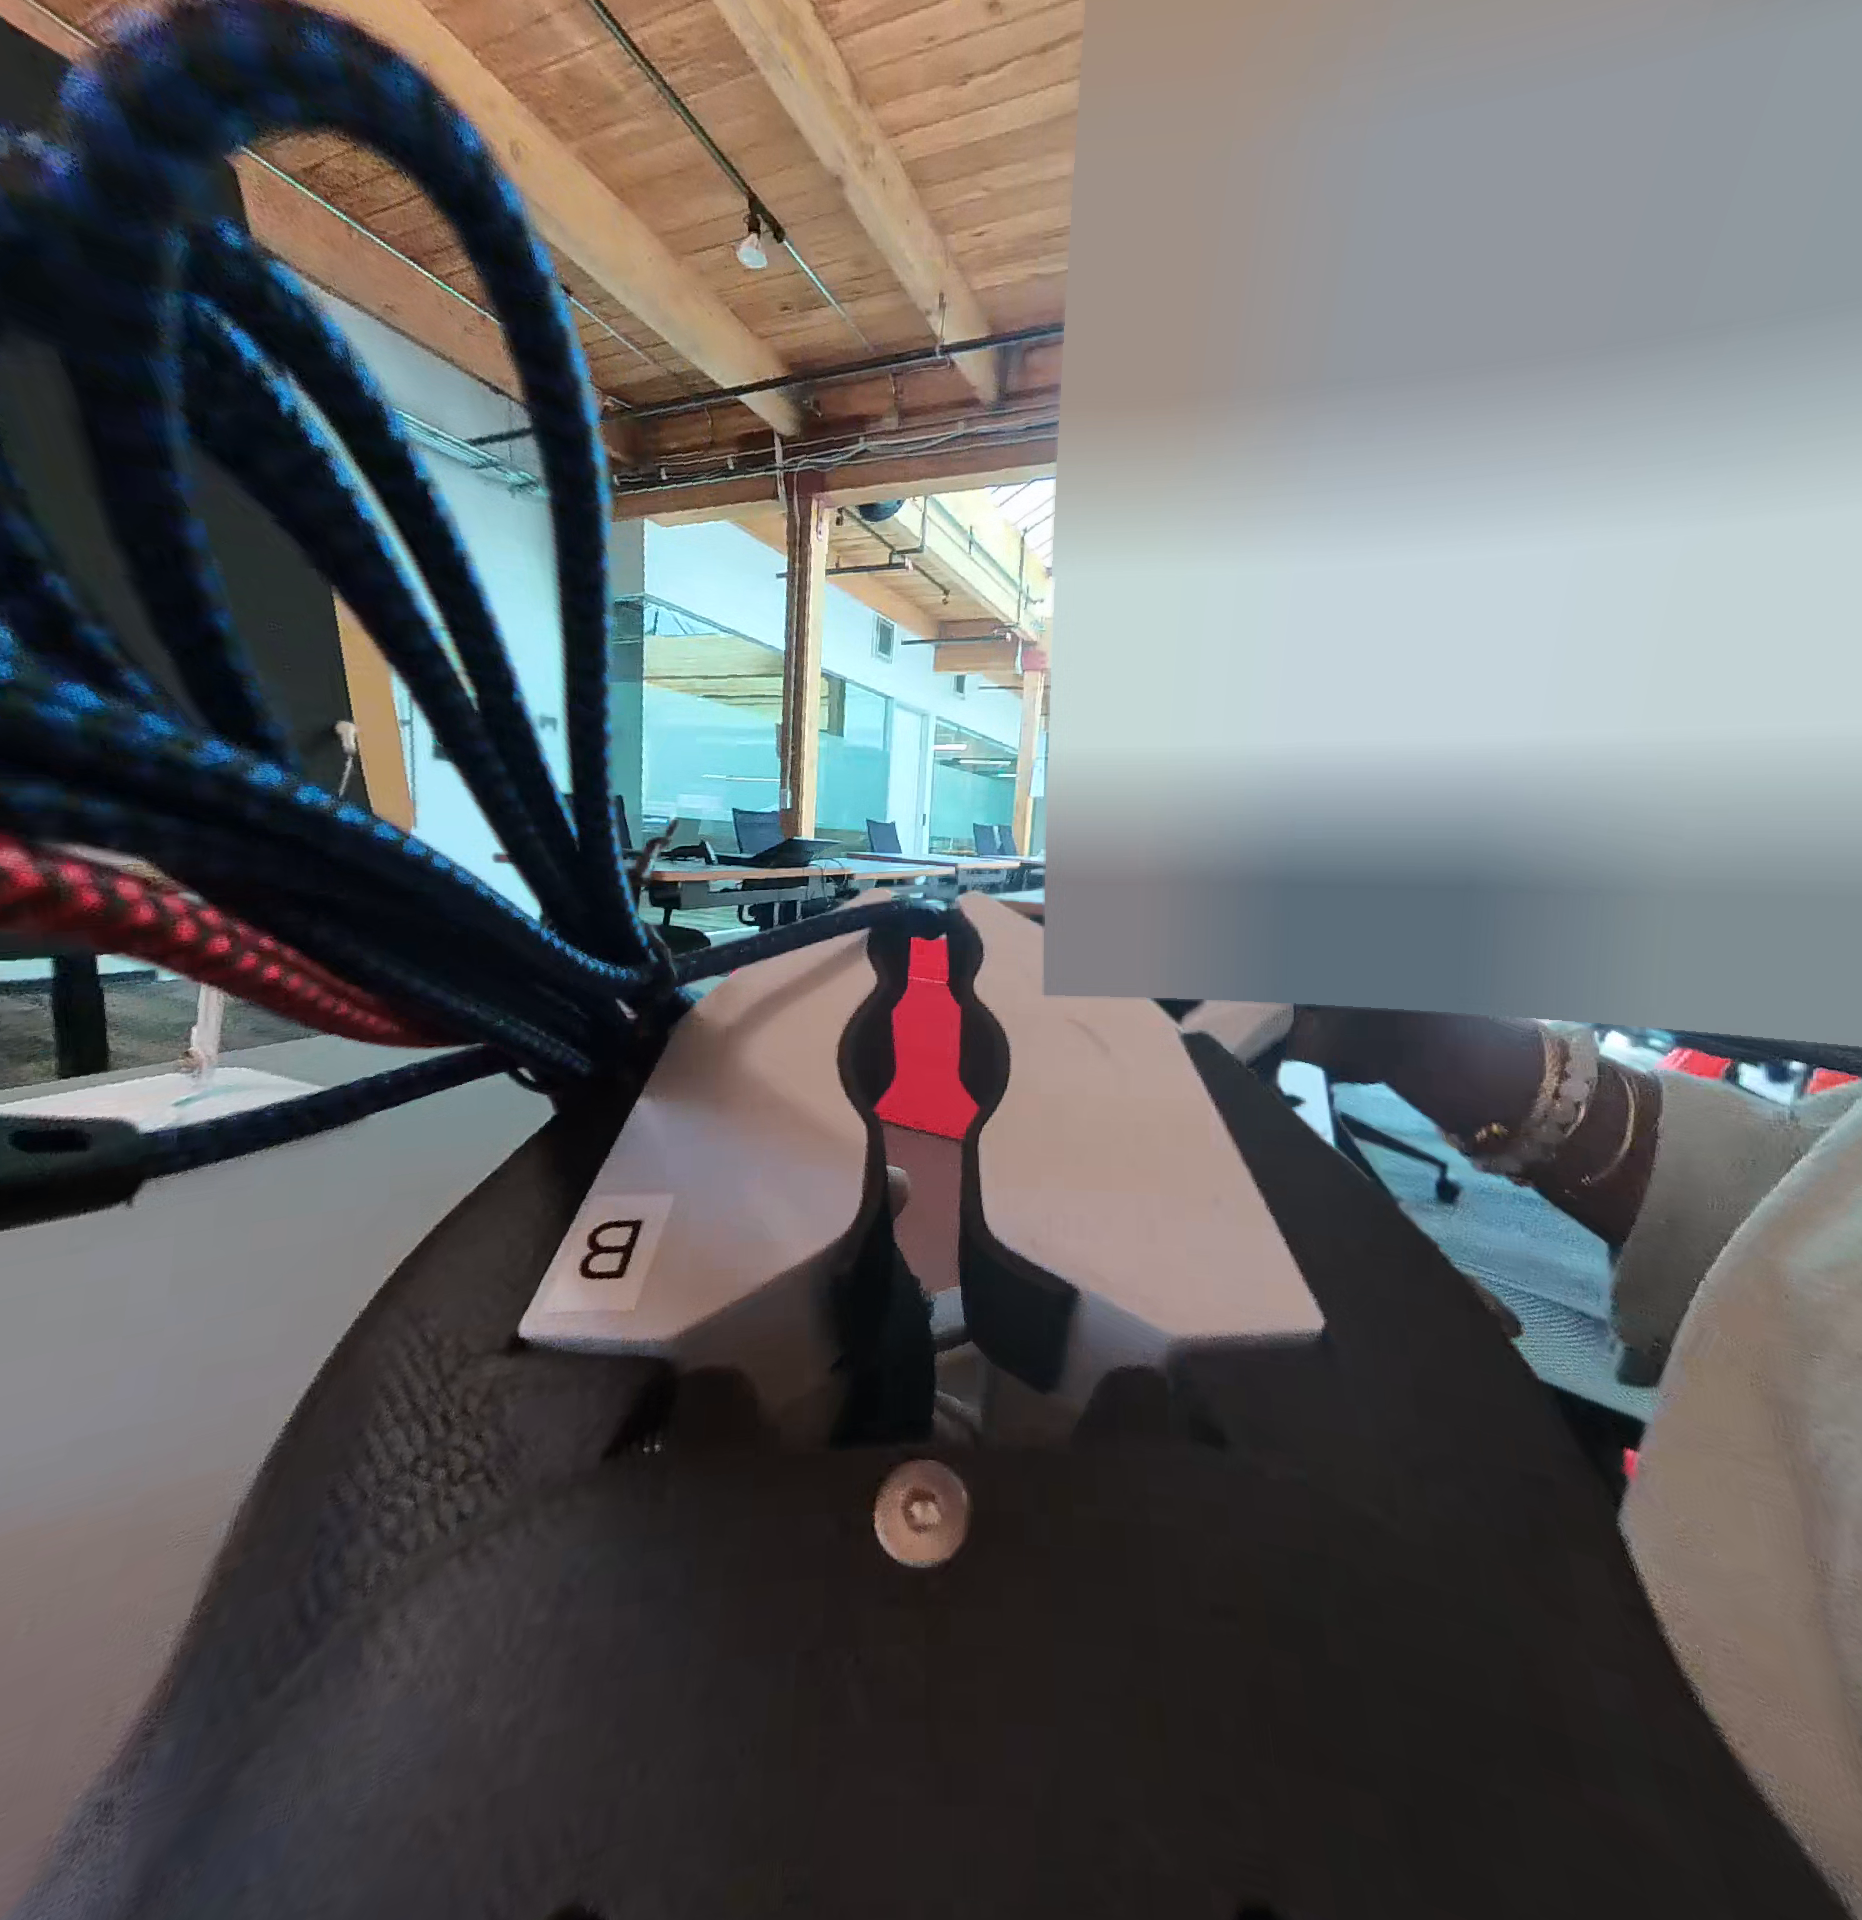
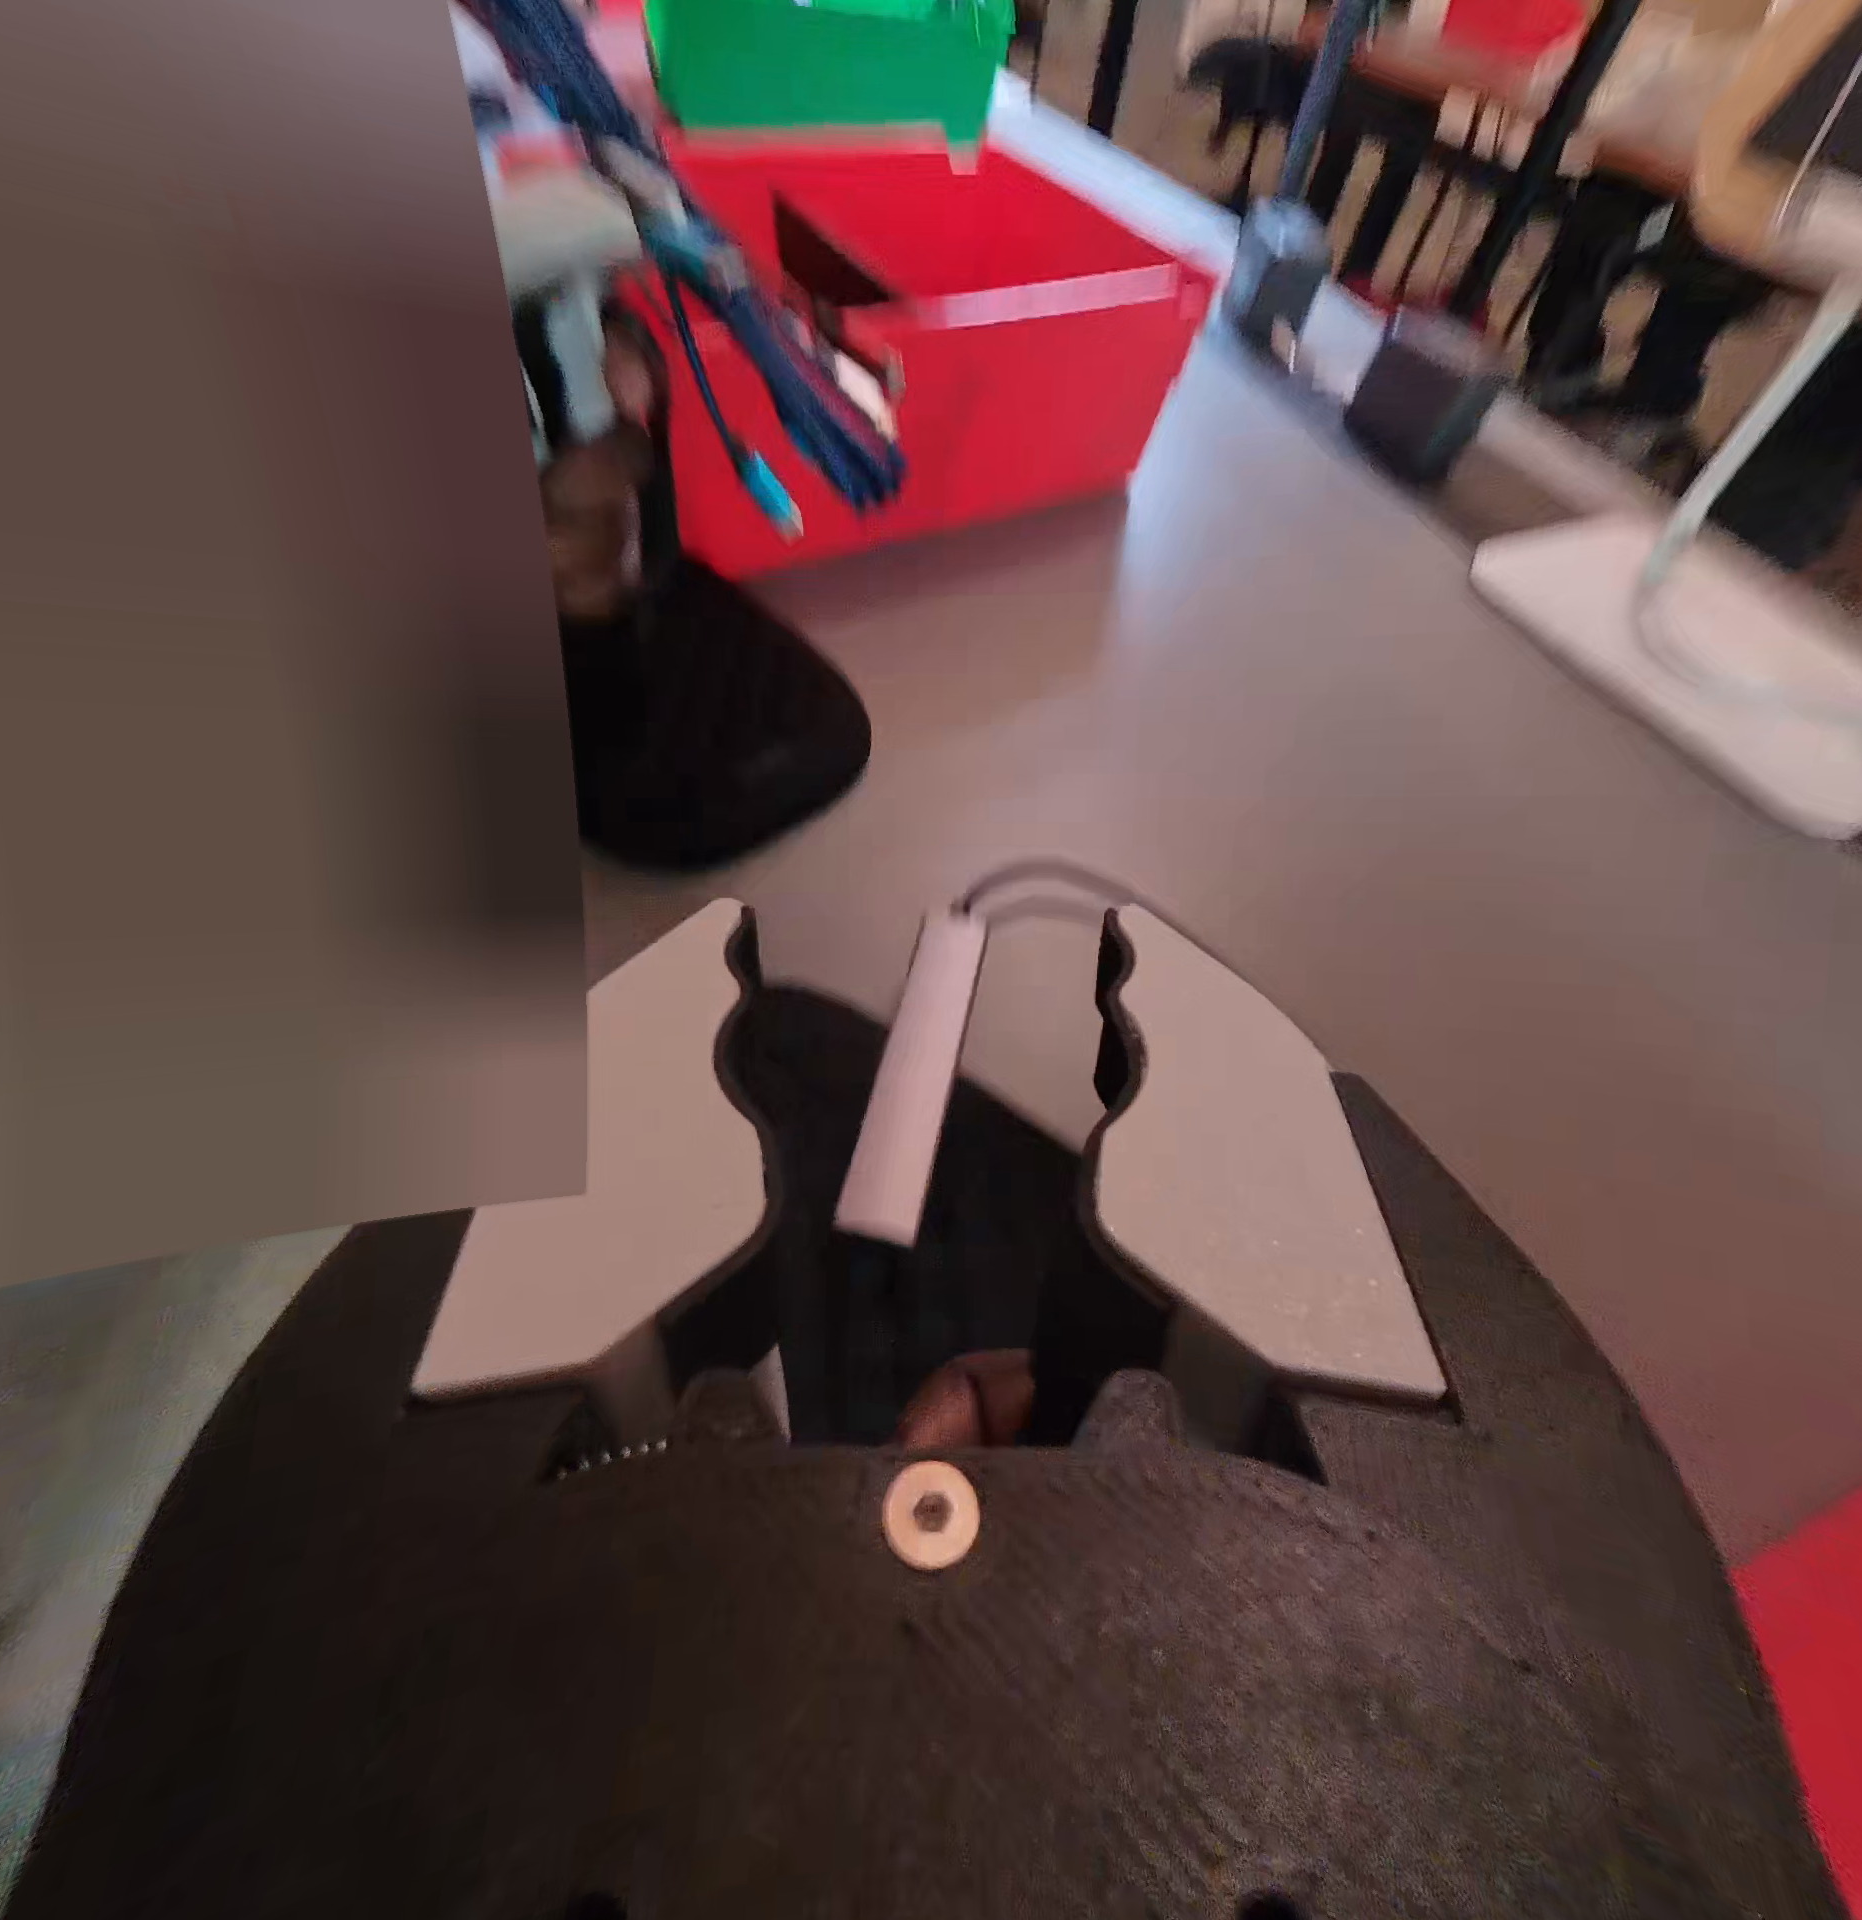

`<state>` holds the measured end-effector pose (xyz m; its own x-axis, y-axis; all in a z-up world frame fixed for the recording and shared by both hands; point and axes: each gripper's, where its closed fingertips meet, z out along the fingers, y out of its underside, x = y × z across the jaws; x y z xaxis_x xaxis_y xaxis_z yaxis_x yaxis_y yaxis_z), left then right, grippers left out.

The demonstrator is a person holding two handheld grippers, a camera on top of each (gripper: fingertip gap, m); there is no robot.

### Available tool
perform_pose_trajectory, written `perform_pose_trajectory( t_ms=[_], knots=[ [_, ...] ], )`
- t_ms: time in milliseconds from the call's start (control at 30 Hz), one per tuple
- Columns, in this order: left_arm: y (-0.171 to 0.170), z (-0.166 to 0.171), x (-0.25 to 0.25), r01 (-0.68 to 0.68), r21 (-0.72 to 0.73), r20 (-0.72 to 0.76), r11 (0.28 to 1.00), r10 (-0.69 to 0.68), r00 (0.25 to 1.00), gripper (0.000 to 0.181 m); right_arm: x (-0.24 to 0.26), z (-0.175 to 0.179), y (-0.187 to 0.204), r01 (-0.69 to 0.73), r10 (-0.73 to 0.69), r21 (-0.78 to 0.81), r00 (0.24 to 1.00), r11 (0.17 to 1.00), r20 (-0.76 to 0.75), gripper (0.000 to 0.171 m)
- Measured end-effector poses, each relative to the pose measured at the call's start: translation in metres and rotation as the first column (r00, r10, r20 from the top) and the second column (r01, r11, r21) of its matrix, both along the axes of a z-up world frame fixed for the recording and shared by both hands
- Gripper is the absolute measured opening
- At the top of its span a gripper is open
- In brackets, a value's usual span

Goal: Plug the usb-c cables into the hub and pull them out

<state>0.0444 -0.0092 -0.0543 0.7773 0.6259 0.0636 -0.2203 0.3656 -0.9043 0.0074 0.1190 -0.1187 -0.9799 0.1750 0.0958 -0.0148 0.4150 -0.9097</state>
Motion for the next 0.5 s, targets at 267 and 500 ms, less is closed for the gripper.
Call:
perform_pose_trajectory(
  t_ms=[267, 500],
  knots=[
    [0.022, -0.012, -0.001, 0.019, -0.027, 0.021, 0.999, -0.019, 1.0, 0.007, 0.007, -0.069, 0.028, 0.046, -0.06, 0.156, 0.995, 0.987, 0.082, 0.056],
    [0.032, -0.017, -0.003, 0.039, -0.03, 0.041, 0.999, -0.038, 0.998, 0.007, 0.007, -0.092, 0.019, 0.049, -0.063, 0.213, 0.996, 0.976, 0.059, 0.032]
  ],
)
